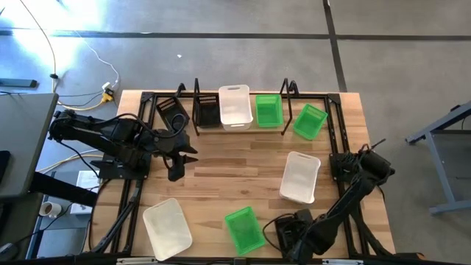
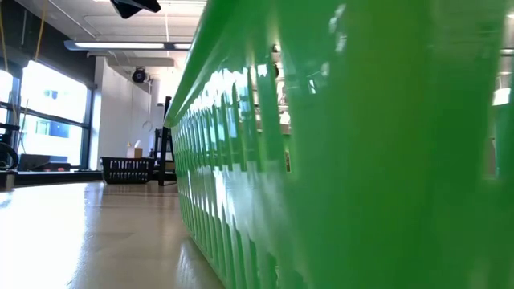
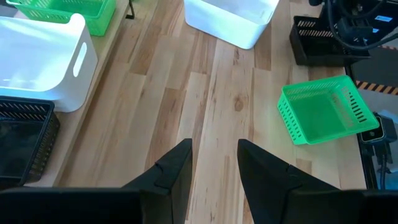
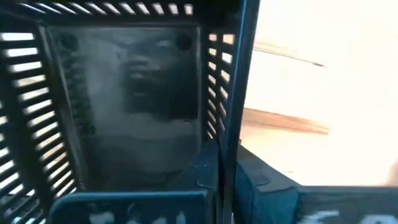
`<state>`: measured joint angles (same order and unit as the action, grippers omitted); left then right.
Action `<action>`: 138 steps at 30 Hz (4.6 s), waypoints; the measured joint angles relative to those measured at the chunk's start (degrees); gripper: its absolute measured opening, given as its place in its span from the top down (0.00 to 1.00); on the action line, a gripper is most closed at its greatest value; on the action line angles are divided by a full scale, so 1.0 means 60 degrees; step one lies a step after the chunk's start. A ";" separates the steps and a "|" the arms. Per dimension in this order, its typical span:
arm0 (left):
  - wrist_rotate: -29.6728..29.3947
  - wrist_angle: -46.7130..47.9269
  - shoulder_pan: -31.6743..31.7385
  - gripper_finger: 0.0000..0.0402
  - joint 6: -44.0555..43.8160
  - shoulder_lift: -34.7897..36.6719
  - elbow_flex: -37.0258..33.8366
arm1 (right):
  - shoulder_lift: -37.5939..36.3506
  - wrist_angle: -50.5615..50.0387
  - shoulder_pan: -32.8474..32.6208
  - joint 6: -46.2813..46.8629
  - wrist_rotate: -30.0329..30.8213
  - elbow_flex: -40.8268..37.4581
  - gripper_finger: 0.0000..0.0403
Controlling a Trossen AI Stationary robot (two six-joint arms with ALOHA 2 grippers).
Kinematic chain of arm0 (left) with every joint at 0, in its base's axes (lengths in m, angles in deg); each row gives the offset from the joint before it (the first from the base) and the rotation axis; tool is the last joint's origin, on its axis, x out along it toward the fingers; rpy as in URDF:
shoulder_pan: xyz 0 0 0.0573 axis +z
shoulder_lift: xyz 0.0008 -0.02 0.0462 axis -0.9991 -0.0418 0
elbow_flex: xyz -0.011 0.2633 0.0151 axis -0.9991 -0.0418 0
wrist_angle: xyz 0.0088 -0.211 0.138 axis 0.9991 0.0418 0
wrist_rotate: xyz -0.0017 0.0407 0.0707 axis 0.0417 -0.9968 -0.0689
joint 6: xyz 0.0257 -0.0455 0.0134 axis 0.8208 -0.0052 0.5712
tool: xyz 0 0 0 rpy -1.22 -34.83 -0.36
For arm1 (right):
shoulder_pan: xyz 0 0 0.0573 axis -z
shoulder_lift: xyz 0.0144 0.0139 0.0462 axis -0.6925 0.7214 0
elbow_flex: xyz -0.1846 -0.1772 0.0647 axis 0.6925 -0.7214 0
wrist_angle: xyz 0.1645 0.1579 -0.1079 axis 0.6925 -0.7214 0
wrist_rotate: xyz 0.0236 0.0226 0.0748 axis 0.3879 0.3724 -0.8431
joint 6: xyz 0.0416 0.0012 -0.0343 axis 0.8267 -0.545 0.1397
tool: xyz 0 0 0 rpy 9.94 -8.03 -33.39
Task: Stack baskets on shelf by color
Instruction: Stack the bottom black bin on top of the black bin on the shelf
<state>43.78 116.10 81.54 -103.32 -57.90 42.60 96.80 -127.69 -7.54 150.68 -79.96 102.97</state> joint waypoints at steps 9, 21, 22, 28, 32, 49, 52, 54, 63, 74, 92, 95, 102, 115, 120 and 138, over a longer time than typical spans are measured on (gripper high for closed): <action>0.0000 0.0000 0.0002 0.70 0.0004 0.0000 0.0000 | 0.0000 -0.2005 0.0068 -0.0035 0.0359 0.1786 0.99; 0.0000 -0.0004 0.0004 0.70 0.0004 0.0000 0.0000 | -0.0015 -0.4837 0.1099 -0.1293 0.3812 0.4505 1.00; 0.0002 -0.0002 0.0000 0.70 0.0004 0.0000 0.0000 | -0.0015 -0.4889 0.1258 -0.1529 0.3993 0.4595 1.00; 0.0058 -0.0004 -0.0171 0.70 0.0004 0.0000 0.0000 | -0.0015 -0.4903 0.2287 -0.3263 0.4740 0.4846 1.00; 0.0046 -0.0005 -0.0482 0.70 0.0004 0.0000 0.0000 | -0.0015 -0.4873 0.2912 -0.3801 0.5266 0.4848 1.00; -0.1239 -0.1415 -0.1694 0.70 0.0748 -0.1351 0.0007 | -0.0015 -0.3254 0.5424 -0.6372 0.6951 0.4848 1.00; -0.1549 -0.1495 -0.1757 0.70 0.0896 -0.1745 -0.0004 | -0.0015 -0.2946 0.5766 -0.6941 0.6957 0.4848 1.00; -0.1698 -0.1748 -0.1784 0.70 0.1085 -0.1961 0.0004 | -0.0015 -0.2805 0.5938 -0.7151 0.6958 0.4848 1.00; -0.2311 -0.1882 -0.1814 0.70 0.1691 -0.2727 -0.0001 | -0.0015 -0.2189 0.6367 -0.7666 0.7094 0.4848 1.00; -0.2971 -0.2492 -0.1818 0.70 0.2850 -0.3433 0.0004 | -0.0015 -0.1291 0.6797 -0.8645 0.6967 0.4848 1.00; -0.3650 -0.2603 -0.1682 0.70 0.3861 -0.3439 0.0004 | -0.0015 0.0059 0.6940 -0.9262 0.6625 0.4848 1.00; -0.3604 -0.2386 -0.1657 0.70 0.3861 -0.3435 0.0004 | -0.0015 0.0171 0.6940 -0.9260 0.6617 0.4848 1.00; -0.3555 -0.1764 -0.1663 0.70 0.3858 -0.3433 0.0004 | -0.0011 0.0241 0.6940 -0.9365 0.6553 0.5105 1.00; -0.4393 -0.1705 -0.1668 0.89 0.3656 -0.3432 0.0007 | -0.0005 0.0924 0.6932 -1.0006 0.6430 0.5354 1.00; -0.4543 -0.1665 -0.1668 0.97 0.3668 -0.3421 0.0011 | -0.0004 0.0879 0.6940 -1.0105 0.6292 0.5354 1.00; -0.4411 -0.1479 -0.1694 0.99 0.3759 -0.3428 0.0011 | -0.0007 0.0813 0.7026 -1.1086 0.5844 0.5365 0.84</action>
<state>17.31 107.22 71.38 -80.76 -78.47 42.67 96.76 -122.81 34.61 84.16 -44.90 135.16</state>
